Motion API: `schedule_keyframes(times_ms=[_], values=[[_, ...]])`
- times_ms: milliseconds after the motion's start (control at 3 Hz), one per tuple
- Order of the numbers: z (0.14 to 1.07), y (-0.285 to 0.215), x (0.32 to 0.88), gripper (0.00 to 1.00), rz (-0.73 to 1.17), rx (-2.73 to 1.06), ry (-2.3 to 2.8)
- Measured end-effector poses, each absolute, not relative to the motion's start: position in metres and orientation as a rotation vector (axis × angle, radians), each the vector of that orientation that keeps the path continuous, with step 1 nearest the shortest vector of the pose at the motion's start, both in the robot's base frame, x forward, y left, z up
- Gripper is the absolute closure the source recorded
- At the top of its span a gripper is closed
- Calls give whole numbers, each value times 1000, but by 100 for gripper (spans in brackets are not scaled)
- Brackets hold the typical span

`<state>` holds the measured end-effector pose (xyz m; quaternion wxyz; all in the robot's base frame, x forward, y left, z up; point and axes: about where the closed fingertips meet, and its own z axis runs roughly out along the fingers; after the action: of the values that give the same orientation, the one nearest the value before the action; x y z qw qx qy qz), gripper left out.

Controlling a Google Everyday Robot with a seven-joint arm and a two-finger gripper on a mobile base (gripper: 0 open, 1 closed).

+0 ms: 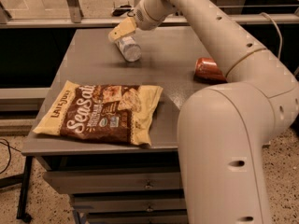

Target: Pick blue plastic bottle

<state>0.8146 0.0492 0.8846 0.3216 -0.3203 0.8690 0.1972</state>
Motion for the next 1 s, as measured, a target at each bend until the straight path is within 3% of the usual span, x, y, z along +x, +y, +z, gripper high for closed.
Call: schedule_keyframes(times_ms=[667,1000], values=[[849,55,827,0,405,-867,2379],[842,56,826,18,322,-923,2399]])
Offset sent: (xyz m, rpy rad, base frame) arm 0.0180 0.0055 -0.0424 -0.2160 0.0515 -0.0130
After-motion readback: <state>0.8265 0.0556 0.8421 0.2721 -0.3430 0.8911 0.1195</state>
